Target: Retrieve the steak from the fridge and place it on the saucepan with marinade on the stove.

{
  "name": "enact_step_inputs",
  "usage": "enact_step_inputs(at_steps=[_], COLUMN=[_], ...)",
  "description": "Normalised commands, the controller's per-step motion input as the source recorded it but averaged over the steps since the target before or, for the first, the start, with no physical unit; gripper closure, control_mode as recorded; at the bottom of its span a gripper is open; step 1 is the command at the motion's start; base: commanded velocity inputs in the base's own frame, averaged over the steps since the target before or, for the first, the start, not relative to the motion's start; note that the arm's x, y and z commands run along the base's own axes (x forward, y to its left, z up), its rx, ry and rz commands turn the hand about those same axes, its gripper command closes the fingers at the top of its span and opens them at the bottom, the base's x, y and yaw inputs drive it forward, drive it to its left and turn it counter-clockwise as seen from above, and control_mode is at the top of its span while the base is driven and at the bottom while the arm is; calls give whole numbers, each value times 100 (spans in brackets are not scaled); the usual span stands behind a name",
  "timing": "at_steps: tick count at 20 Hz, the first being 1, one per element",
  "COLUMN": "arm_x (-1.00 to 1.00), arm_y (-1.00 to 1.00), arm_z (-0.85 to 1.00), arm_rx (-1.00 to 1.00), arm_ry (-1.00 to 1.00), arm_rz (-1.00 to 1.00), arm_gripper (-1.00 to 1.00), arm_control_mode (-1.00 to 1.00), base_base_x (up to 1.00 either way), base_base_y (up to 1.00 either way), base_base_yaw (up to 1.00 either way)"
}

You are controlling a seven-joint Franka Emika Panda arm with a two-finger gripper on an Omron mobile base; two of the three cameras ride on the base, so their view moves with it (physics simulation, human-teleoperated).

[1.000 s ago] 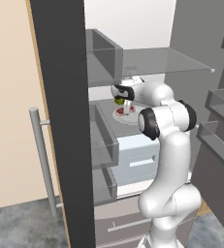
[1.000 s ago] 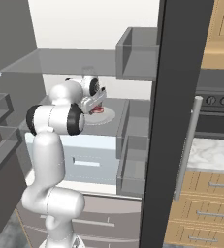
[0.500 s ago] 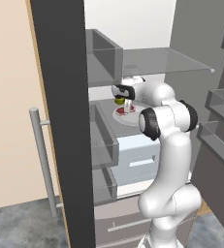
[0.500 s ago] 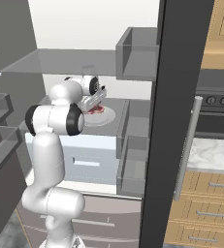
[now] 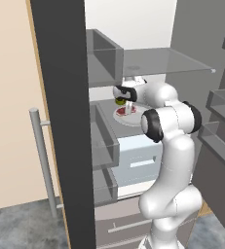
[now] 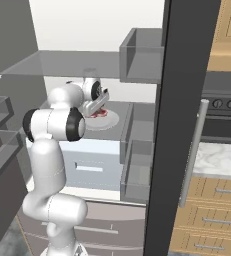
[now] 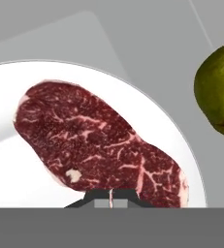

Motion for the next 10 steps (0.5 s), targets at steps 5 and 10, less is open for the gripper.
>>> enact_step_inputs(at_steps=[5,10], arm_x=[0,0], arm_y=[0,-3], arm_z=[0,1], arm_rx=[0,0], arm_ry=[0,0], arm_rz=[0,0], arm_gripper=[-100,-100], arm_control_mode=[-100,-100], base_base_x=[0,0], base_base_y=[0,0], base_base_yaw=[0,0])
